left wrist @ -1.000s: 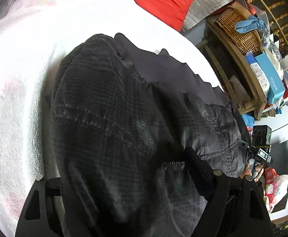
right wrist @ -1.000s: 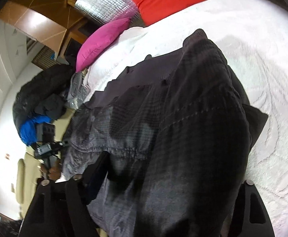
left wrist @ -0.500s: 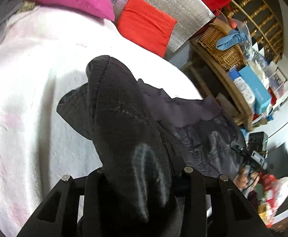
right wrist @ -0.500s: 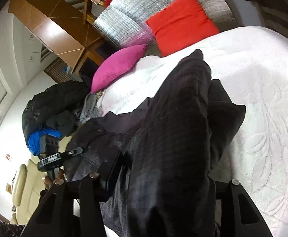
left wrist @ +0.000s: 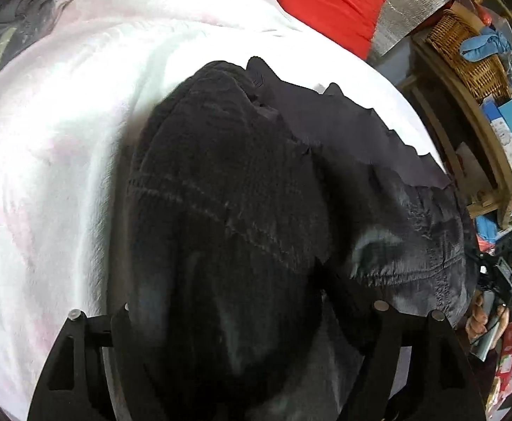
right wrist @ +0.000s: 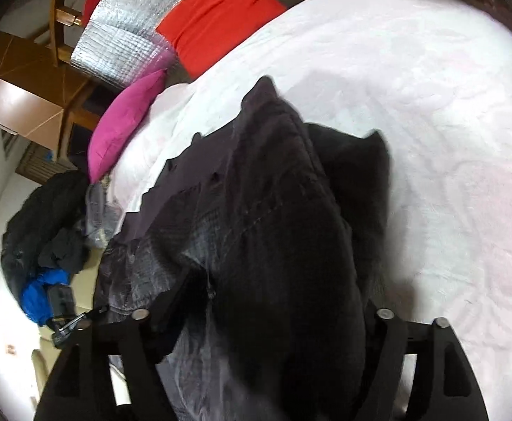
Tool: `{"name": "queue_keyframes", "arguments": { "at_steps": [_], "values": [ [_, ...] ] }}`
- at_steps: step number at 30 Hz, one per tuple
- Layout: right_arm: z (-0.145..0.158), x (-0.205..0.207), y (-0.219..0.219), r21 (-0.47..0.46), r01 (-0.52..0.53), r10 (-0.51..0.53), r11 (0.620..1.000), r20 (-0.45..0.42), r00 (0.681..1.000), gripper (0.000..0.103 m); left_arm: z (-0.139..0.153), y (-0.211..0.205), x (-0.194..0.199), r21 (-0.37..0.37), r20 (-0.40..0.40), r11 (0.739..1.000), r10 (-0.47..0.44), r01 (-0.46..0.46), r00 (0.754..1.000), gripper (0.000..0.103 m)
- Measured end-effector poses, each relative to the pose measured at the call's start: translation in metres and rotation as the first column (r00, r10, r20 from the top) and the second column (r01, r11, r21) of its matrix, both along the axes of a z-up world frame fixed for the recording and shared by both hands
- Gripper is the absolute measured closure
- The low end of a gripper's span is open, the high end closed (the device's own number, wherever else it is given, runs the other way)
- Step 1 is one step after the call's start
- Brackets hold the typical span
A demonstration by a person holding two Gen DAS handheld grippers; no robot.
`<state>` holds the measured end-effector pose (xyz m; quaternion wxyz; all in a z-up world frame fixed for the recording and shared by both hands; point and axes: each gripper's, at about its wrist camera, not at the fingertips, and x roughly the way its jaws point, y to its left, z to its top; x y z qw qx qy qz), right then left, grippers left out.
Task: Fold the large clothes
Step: 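Press the folded jacket flat with both tools and open them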
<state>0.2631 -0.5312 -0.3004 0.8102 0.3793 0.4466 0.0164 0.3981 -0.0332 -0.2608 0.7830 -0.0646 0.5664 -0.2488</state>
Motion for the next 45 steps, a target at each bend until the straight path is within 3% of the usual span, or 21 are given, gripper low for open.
{"name": "queue_keyframes", "arguments": {
  "at_steps": [5,10,12,15,17,19,22,24,28,33,35,36,37,41,45],
  "values": [
    [0.023,-0.024,0.000,-0.103,0.032,-0.029,0.994,0.025,0.999,0.022,0.029,0.019,-0.022,0.054,0.144,0.994,0.085,-0.093,0.986,0.025],
    [0.048,-0.066,-0.002,-0.205,0.173,-0.155,0.963,0.104,0.982,0.022,0.061,0.039,-0.067,0.061,0.324,0.978,0.169,-0.199,0.931,0.024],
    [0.061,-0.080,0.009,-0.248,0.184,-0.146,0.951,0.166,0.975,0.022,0.073,0.034,-0.093,0.061,0.396,0.978,0.158,-0.198,0.904,0.022],
    [0.083,-0.095,0.048,-0.369,0.147,-0.042,0.918,0.276,0.960,0.023,0.079,0.014,-0.116,0.075,0.455,0.985,0.106,-0.156,0.884,0.017],
    [0.087,-0.099,0.076,-0.408,0.101,0.025,0.907,0.294,0.956,0.023,0.074,0.009,-0.124,0.113,0.460,0.984,0.070,-0.136,0.885,0.017],
    [0.078,-0.094,0.097,-0.409,0.040,0.070,0.912,0.252,0.965,0.023,0.057,-0.007,-0.115,0.189,0.417,0.973,0.045,-0.135,0.908,0.017],
    [0.048,-0.083,0.104,-0.409,-0.003,0.050,0.912,0.102,0.994,0.023,0.023,-0.014,-0.098,0.275,0.313,0.949,0.060,-0.151,0.948,0.017],
    [0.026,-0.074,0.096,-0.362,-0.035,0.036,0.931,-0.002,0.999,0.023,0.001,-0.010,-0.089,0.288,0.245,0.946,0.073,-0.145,0.967,0.013],
    [0.035,-0.075,0.101,-0.384,-0.043,0.044,0.922,-0.006,0.999,0.023,0.011,0.002,-0.088,0.255,0.233,0.952,0.113,-0.172,0.966,0.010],
    [0.062,-0.088,0.124,-0.383,-0.021,0.073,0.924,0.123,0.990,0.024,0.041,-0.010,-0.111,0.231,0.312,0.958,0.094,-0.171,0.946,0.010],
    [0.068,-0.085,0.144,-0.404,-0.027,0.097,0.914,0.153,0.983,0.040,0.047,-0.022,-0.120,0.229,0.341,0.958,0.085,-0.171,0.936,0.010],
    [0.068,-0.081,0.151,-0.409,-0.035,0.108,0.912,0.157,0.982,0.053,0.046,-0.028,-0.123,0.236,0.349,0.957,0.078,-0.168,0.934,0.010],
    [0.065,-0.076,0.158,-0.411,-0.043,0.114,0.911,0.150,0.982,0.059,0.042,-0.036,-0.124,0.248,0.351,0.955,0.064,-0.159,0.934,0.010],
    [0.028,-0.055,0.176,-0.404,-0.101,0.119,0.909,0.018,0.993,0.058,0.011,-0.061,-0.118,0.362,0.284,0.921,0.037,-0.143,0.958,0.010],
    [0.032,-0.059,0.176,-0.379,-0.096,0.115,0.920,0.027,0.993,0.058,0.019,-0.071,-0.126,0.407,0.330,0.903,-0.003,-0.139,0.944,0.010]
  ]
}}
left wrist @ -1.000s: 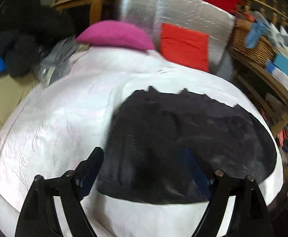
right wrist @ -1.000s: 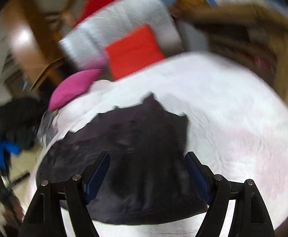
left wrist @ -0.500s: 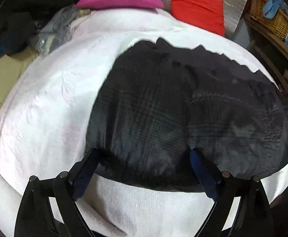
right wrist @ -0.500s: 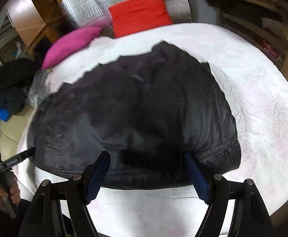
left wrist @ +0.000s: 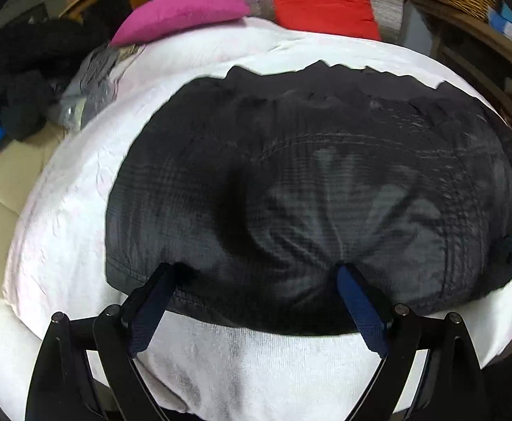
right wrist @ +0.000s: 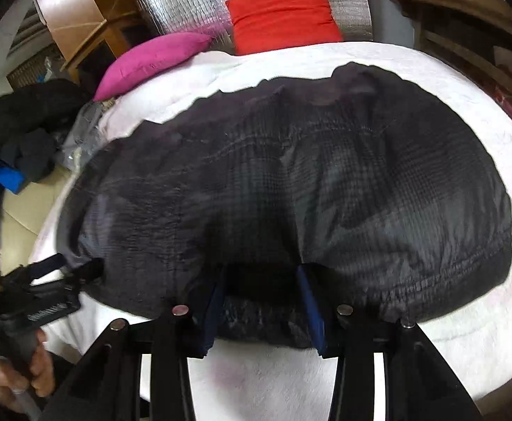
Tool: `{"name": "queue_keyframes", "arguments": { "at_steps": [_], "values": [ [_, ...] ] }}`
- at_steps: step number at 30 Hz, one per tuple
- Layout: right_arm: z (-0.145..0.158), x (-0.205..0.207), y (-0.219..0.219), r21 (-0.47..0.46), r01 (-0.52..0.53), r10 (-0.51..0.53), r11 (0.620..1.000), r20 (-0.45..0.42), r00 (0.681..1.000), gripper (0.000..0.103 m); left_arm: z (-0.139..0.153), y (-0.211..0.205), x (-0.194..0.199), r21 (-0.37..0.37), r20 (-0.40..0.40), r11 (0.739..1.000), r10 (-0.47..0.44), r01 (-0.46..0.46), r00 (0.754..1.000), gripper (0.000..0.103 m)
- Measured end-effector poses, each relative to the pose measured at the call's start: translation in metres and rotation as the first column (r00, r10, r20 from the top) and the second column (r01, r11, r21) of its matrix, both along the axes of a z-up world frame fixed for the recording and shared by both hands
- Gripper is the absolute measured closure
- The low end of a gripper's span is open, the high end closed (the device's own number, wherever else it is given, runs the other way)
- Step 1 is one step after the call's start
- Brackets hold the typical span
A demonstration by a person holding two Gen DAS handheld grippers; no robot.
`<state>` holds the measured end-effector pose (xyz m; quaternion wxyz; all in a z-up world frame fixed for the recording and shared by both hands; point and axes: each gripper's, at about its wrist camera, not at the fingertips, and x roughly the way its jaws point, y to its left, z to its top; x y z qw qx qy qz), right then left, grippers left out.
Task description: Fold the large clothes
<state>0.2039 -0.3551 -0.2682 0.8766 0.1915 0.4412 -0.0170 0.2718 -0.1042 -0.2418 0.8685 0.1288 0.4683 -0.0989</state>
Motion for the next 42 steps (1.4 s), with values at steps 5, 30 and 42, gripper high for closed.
{"name": "queue_keyframes", "arguments": {
  "at_steps": [5,30,42],
  "values": [
    [0.039,-0.025,-0.011,0.014,0.032,-0.033,0.999,0.074,0.997,0.043,0.036,-0.003,-0.020,-0.017,0.091,1.000,-0.003,0.005,0.996,0.010],
    [0.186,-0.153,0.052,-0.251,0.094,-0.018,0.963,0.290,0.957,0.031,0.194,0.030,-0.161,-0.107,0.483,0.994,0.051,0.002,0.874,0.004],
    [0.228,-0.199,0.077,-0.263,0.141,-0.037,0.954,0.364,0.931,0.030,0.246,0.055,-0.217,-0.172,0.592,0.985,0.129,-0.032,0.795,0.000]
  ]
}}
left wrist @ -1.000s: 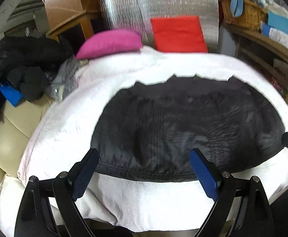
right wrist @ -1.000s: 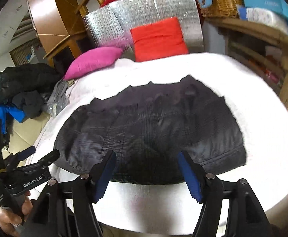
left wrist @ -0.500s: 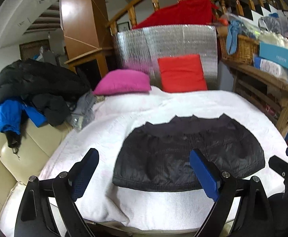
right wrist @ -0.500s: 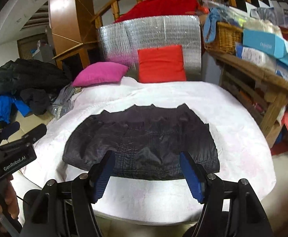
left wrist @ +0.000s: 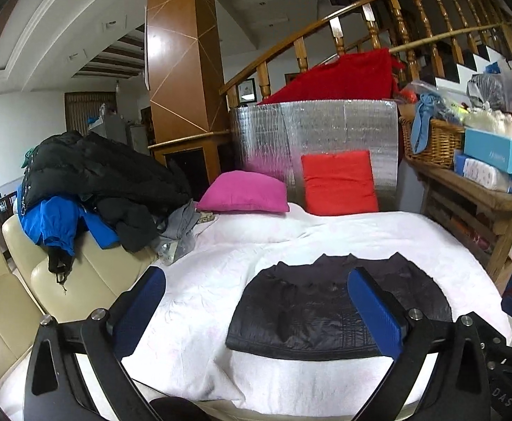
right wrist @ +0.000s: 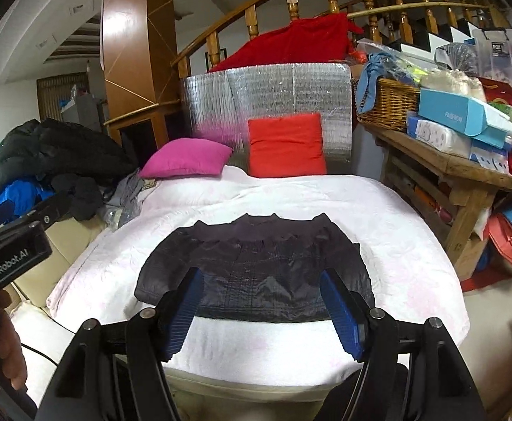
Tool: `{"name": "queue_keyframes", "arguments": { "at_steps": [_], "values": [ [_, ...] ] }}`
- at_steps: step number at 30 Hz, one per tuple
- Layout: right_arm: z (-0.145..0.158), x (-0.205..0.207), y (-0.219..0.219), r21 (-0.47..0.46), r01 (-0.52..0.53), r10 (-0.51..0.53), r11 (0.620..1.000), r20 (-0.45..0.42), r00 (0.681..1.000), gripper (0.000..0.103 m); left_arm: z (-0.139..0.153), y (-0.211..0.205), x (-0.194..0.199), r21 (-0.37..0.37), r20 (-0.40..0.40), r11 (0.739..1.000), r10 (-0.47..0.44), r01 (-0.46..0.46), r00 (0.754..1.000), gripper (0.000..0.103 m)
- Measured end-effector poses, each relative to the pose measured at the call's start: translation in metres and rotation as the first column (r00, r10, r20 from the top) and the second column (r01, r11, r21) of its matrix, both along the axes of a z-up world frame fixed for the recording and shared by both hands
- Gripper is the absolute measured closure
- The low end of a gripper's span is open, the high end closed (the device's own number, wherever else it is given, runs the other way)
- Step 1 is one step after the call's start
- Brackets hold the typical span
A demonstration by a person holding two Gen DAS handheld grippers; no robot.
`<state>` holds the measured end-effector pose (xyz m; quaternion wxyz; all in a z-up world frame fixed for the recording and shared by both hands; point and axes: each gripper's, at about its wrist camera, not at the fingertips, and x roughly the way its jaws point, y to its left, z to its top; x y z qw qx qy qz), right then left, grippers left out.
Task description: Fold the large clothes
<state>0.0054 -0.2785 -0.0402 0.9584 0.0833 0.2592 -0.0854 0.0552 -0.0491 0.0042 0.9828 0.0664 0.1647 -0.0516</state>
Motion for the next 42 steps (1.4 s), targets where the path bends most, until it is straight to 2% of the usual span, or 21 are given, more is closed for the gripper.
{"name": "queue_keyframes", "arguments": {
  "at_steps": [8,42],
  "values": [
    [0.011,-0.006,0.001,0.037,0.021,-0.022,0.999,0.029,0.999,0.030,0.007,0.001,-0.015,0.006,0.030,1.000,0.012,-0.012,0.999,0.000],
    [0.006,-0.001,0.003,0.061,0.011,-0.013,0.998,0.028,1.000,0.030,0.001,0.006,-0.011,0.005,0.001,1.000,0.016,-0.016,1.000,0.000]
  ]
}}
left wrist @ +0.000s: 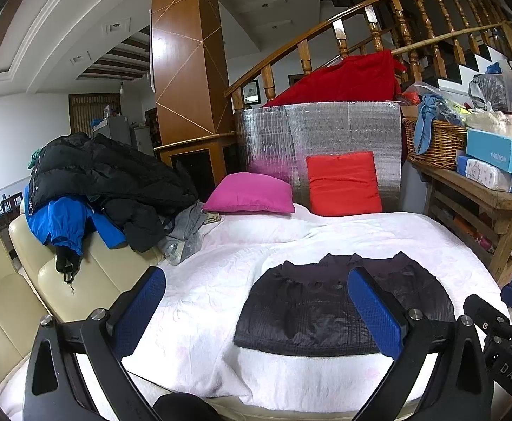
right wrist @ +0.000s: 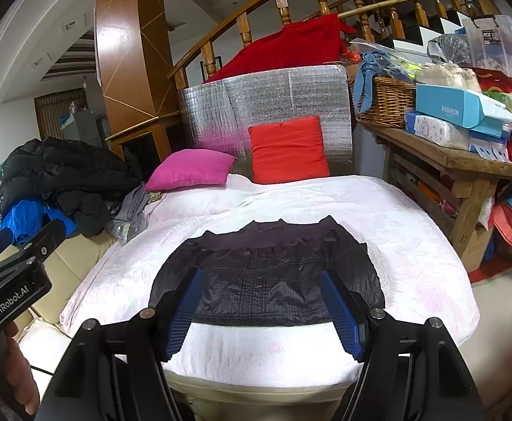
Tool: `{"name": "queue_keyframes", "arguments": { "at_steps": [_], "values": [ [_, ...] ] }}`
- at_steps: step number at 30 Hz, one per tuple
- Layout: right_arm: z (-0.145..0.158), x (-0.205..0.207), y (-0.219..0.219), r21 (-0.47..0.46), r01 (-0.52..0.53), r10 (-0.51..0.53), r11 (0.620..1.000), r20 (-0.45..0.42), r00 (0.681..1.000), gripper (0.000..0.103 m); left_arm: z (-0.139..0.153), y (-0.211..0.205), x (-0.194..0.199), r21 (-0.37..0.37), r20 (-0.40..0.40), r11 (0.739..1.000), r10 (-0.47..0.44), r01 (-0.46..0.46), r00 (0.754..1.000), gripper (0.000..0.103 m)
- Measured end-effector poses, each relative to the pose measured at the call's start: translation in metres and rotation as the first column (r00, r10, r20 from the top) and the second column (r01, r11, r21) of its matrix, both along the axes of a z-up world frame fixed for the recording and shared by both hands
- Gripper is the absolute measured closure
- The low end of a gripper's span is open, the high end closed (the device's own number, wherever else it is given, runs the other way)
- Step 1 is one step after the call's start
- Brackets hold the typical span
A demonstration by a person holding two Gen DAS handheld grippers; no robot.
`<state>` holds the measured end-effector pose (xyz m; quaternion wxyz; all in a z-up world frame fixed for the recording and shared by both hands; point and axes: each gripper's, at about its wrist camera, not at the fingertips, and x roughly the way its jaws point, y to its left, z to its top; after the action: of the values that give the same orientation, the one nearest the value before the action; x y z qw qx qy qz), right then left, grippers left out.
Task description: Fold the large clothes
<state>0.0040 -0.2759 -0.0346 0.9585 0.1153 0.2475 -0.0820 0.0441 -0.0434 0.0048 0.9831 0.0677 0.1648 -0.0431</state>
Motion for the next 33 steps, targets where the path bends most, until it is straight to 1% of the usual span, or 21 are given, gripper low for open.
{"name": "queue_keyframes", "arguments": {
  "at_steps": [33],
  "values": [
    [-0.0007,0.0030,0.0019,0.000,-0.002,0.002,1.000,0.002,1.000,0.030,-0.0027,0.0014,0.0017,-0.004,0.003,1.000,0.013,-0.013,1.000,0.000]
  ]
}}
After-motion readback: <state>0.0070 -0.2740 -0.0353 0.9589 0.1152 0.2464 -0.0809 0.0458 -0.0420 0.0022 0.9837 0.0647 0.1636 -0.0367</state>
